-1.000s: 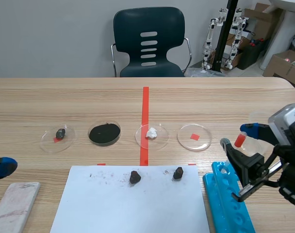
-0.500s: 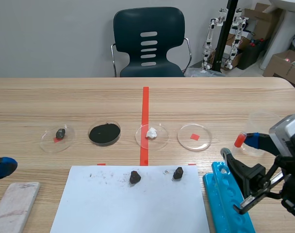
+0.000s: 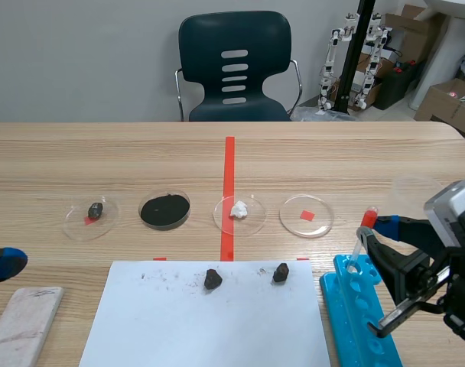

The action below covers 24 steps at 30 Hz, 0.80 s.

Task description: Pick up the dropper by the top with the right hand

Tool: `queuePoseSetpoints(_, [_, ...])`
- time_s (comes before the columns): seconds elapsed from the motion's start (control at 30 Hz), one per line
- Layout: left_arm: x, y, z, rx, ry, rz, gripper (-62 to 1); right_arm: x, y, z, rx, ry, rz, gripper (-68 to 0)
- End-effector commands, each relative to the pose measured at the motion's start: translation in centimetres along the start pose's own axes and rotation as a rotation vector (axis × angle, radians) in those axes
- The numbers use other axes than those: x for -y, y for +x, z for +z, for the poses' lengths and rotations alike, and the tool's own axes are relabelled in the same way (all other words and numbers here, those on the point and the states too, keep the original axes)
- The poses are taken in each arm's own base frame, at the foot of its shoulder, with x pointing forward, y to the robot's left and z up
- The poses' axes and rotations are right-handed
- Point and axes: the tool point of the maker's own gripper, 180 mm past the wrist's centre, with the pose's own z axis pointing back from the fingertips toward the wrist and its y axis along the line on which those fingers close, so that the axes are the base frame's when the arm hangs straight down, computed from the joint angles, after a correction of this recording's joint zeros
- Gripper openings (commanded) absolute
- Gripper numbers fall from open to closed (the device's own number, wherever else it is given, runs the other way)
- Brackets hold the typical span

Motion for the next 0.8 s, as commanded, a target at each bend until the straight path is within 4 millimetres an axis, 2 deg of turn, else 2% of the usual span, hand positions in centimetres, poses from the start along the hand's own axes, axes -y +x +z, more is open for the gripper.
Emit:
queuePoseSetpoints(0.0, [0.0, 0.5, -0.1, 0.026, 0.005, 0.009, 1.4, 0.5, 1.1, -0.2, 0.037, -0.004, 0.013, -55.2])
queuePoseSetpoints(0.13, [0.0, 0.5, -0.1, 0.026, 0.005, 0.009, 1.4, 0.5, 1.5, -0.2, 0.061, -0.002, 0.022, -53.0])
queuePoseSetpoints(0.3, [0.0, 0.5, -0.1, 0.026, 0.005, 0.009, 1.4, 0.5, 1.5, -0.2, 0.061, -0.002, 0.022, -44.0])
queuePoseSetpoints(0.77, [0.0, 0.5, -0.1, 0.026, 0.005, 0.009, 1.4, 0.9, 2.3, -0.6, 0.093, -0.008, 0.031, -43.9])
